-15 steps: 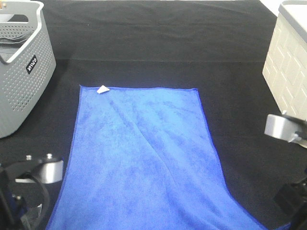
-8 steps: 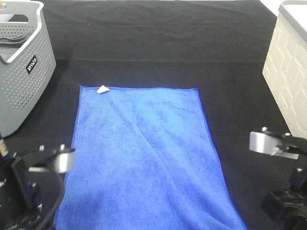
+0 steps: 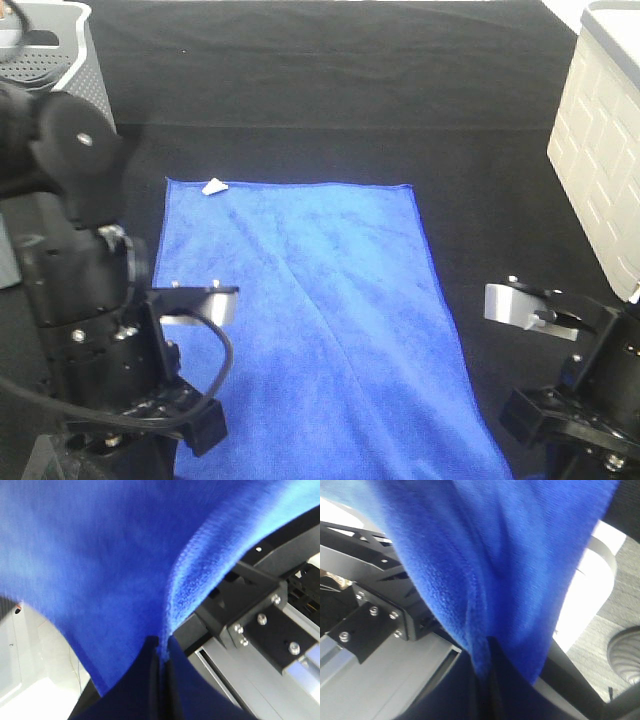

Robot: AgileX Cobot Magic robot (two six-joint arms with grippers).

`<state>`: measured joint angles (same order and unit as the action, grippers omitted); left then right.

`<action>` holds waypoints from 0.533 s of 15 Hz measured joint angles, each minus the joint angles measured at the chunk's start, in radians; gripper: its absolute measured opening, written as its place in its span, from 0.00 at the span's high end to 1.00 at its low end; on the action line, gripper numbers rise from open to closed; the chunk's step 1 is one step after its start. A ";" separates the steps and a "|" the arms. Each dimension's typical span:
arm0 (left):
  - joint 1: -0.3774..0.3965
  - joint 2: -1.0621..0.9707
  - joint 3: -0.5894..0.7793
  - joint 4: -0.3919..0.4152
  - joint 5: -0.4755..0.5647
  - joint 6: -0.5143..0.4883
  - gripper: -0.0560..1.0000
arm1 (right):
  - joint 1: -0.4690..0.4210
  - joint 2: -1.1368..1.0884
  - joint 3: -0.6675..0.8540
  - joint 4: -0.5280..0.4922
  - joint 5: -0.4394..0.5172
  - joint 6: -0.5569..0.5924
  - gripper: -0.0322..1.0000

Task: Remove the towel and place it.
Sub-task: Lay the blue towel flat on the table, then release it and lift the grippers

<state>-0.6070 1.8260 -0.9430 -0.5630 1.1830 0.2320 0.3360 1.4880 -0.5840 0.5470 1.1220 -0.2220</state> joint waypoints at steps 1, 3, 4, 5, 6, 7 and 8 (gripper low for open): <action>0.000 0.025 -0.002 0.000 0.014 0.002 0.95 | 0.000 0.000 0.000 0.019 -0.003 -0.006 0.94; -0.011 0.044 -0.003 -0.001 0.019 0.004 0.95 | 0.000 0.001 0.000 0.035 -0.004 -0.017 0.93; -0.031 0.044 -0.006 -0.001 0.019 0.005 0.95 | 0.000 0.001 0.000 0.042 -0.004 -0.019 0.92; -0.061 0.044 -0.006 -0.005 0.021 0.008 0.95 | 0.000 0.001 0.000 0.046 -0.004 -0.019 0.91; -0.086 0.044 -0.006 -0.006 0.021 0.008 0.95 | 0.000 0.001 0.004 0.049 -0.004 -0.019 0.89; -0.104 0.046 -0.006 -0.012 0.021 0.008 0.95 | 0.000 0.001 0.015 0.049 -0.005 -0.019 0.87; -0.112 0.050 -0.006 -0.019 0.020 0.008 0.95 | 0.000 0.001 0.022 0.049 -0.005 -0.019 0.86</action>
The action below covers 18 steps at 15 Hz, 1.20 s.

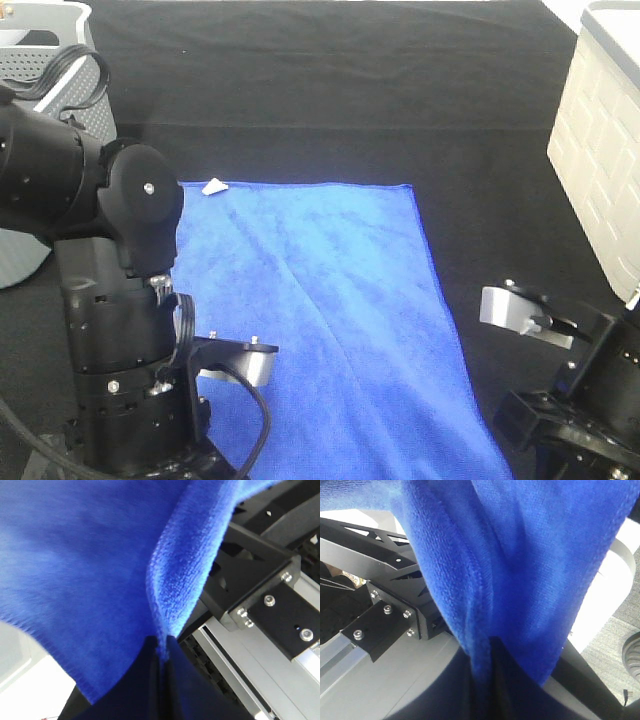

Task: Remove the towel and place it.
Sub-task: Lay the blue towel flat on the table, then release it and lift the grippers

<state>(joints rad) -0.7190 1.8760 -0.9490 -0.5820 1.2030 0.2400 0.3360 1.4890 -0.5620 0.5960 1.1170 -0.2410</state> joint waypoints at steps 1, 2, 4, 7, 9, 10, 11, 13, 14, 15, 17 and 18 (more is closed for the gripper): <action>-0.002 0.001 0.000 -0.014 0.000 0.000 0.95 | 0.000 0.000 0.005 0.006 0.000 0.000 0.85; -0.005 0.001 0.000 -0.022 -0.003 0.000 0.95 | 0.000 0.000 0.012 0.022 -0.001 -0.004 0.84; -0.029 0.002 0.000 -0.029 -0.010 0.000 0.95 | 0.000 0.000 0.032 0.030 -0.001 -0.005 0.80; -0.050 0.002 0.000 -0.040 -0.020 0.000 0.95 | 0.000 0.000 0.043 0.034 -0.001 -0.008 0.73; -0.052 0.002 0.000 -0.041 -0.052 0.000 0.95 | 0.000 0.000 0.044 0.042 -0.005 -0.007 0.62; -0.053 0.002 0.000 -0.045 -0.064 0.000 0.94 | 0.000 0.000 0.044 0.044 -0.008 -0.005 0.53; -0.055 0.002 -0.001 -0.057 -0.069 0.000 0.91 | 0.000 0.000 0.044 0.045 -0.008 -0.005 0.46; -0.056 0.002 -0.003 -0.099 -0.071 0.000 0.70 | 0.000 0.000 0.044 0.045 -0.008 -0.005 0.38; -0.056 0.002 -0.003 -0.115 -0.072 0.000 0.52 | 0.000 0.000 0.044 0.045 -0.015 -0.005 0.37; -0.056 0.002 -0.003 -0.118 -0.072 0.000 0.36 | 0.000 0.000 0.044 0.045 -0.022 -0.005 0.37; -0.056 0.002 -0.003 -0.113 -0.068 0.000 0.25 | 0.000 0.000 0.044 0.044 -0.032 -0.005 0.37; -0.056 0.002 -0.003 -0.113 -0.066 0.000 0.25 | 0.000 0.000 0.044 0.043 -0.032 -0.005 0.36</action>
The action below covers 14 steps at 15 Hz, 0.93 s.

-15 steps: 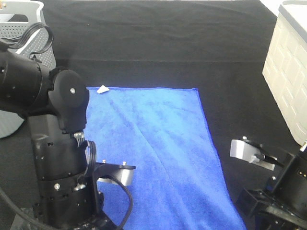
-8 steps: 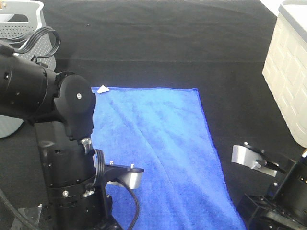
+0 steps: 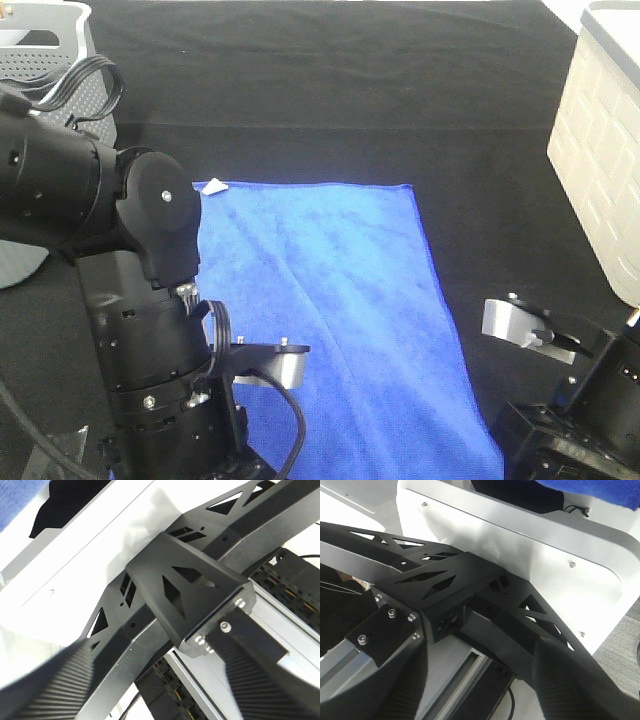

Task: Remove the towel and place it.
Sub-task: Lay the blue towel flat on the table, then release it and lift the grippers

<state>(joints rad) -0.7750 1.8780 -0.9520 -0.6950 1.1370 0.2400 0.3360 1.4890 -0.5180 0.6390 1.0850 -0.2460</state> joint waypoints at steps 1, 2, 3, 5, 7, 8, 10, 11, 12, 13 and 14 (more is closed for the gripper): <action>0.000 0.000 0.000 0.004 0.003 0.000 0.24 | 0.000 0.000 -0.005 -0.005 0.000 0.000 0.36; 0.000 0.000 -0.005 0.014 0.005 0.000 0.24 | 0.000 0.000 -0.022 -0.017 0.005 -0.001 0.36; 0.000 -0.002 -0.020 0.037 0.008 0.000 0.24 | 0.000 0.001 -0.072 -0.052 0.009 -0.001 0.36; 0.000 -0.018 -0.106 0.147 0.039 -0.002 0.24 | 0.000 0.002 -0.188 -0.121 0.030 0.000 0.36; 0.023 -0.020 -0.180 0.249 0.056 -0.030 0.24 | -0.008 0.003 -0.293 -0.185 0.031 0.014 0.36; 0.062 -0.020 -0.232 0.308 0.059 -0.053 0.24 | -0.034 0.003 -0.372 -0.219 0.031 0.031 0.36; 0.191 -0.020 -0.346 0.344 0.054 -0.069 0.24 | -0.149 0.006 -0.510 -0.238 0.017 0.028 0.36; 0.295 -0.018 -0.425 0.345 0.022 -0.062 0.24 | -0.232 0.035 -0.622 -0.241 0.008 -0.006 0.36; 0.331 -0.013 -0.453 0.345 0.003 -0.057 0.24 | -0.253 0.050 -0.662 -0.241 0.009 -0.013 0.36; 0.391 -0.005 -0.504 0.341 -0.027 -0.054 0.24 | -0.278 0.081 -0.734 -0.248 0.017 -0.023 0.36; 0.445 -0.001 -0.534 0.336 -0.055 -0.055 0.24 | -0.282 0.106 -0.783 -0.271 0.019 -0.025 0.36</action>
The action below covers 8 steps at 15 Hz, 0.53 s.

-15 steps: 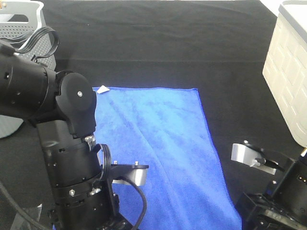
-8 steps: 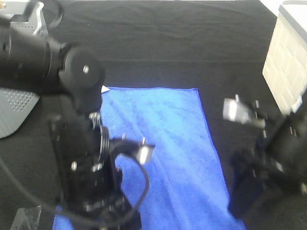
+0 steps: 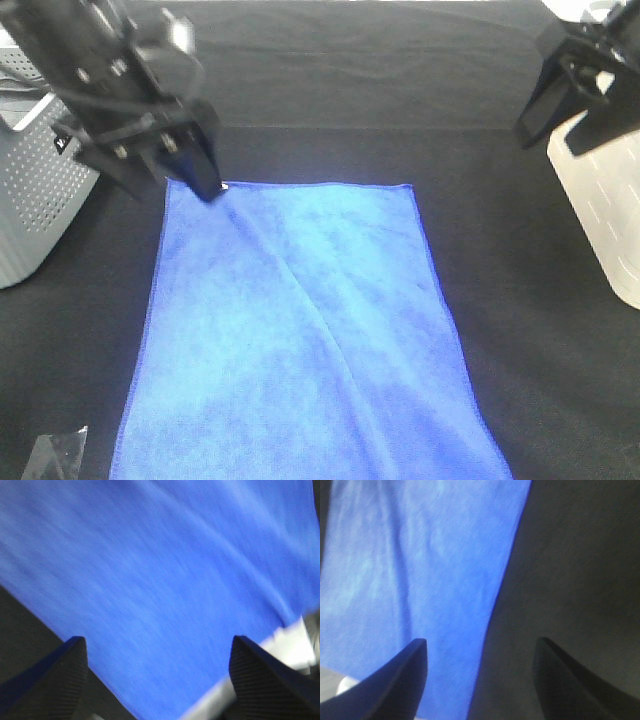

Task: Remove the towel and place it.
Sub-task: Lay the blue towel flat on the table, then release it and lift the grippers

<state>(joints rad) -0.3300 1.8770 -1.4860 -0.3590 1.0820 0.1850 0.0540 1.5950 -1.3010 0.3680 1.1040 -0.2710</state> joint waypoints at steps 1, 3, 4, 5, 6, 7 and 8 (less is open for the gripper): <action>0.033 0.000 -0.023 -0.001 -0.012 -0.002 0.24 | 0.000 0.013 -0.028 -0.014 -0.004 0.007 0.36; 0.053 0.009 -0.051 -0.001 -0.041 -0.002 0.24 | 0.000 0.033 -0.054 -0.015 -0.037 0.048 0.36; 0.060 0.026 -0.070 0.001 -0.047 -0.002 0.24 | 0.000 0.061 -0.081 -0.015 -0.042 0.057 0.36; 0.068 0.077 -0.123 0.006 -0.046 -0.003 0.24 | 0.000 0.135 -0.145 -0.013 -0.036 0.058 0.36; 0.073 0.114 -0.168 0.009 -0.044 -0.003 0.24 | 0.000 0.202 -0.201 -0.013 -0.021 0.056 0.36; 0.081 0.166 -0.231 0.015 -0.036 -0.008 0.24 | 0.000 0.264 -0.275 -0.013 0.003 0.052 0.36; 0.090 0.224 -0.292 0.022 -0.017 -0.020 0.24 | 0.000 0.324 -0.346 -0.013 0.037 0.051 0.36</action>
<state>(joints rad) -0.2400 2.1010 -1.7780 -0.3370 1.0650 0.1650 0.0540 1.9190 -1.6470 0.3550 1.1410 -0.2200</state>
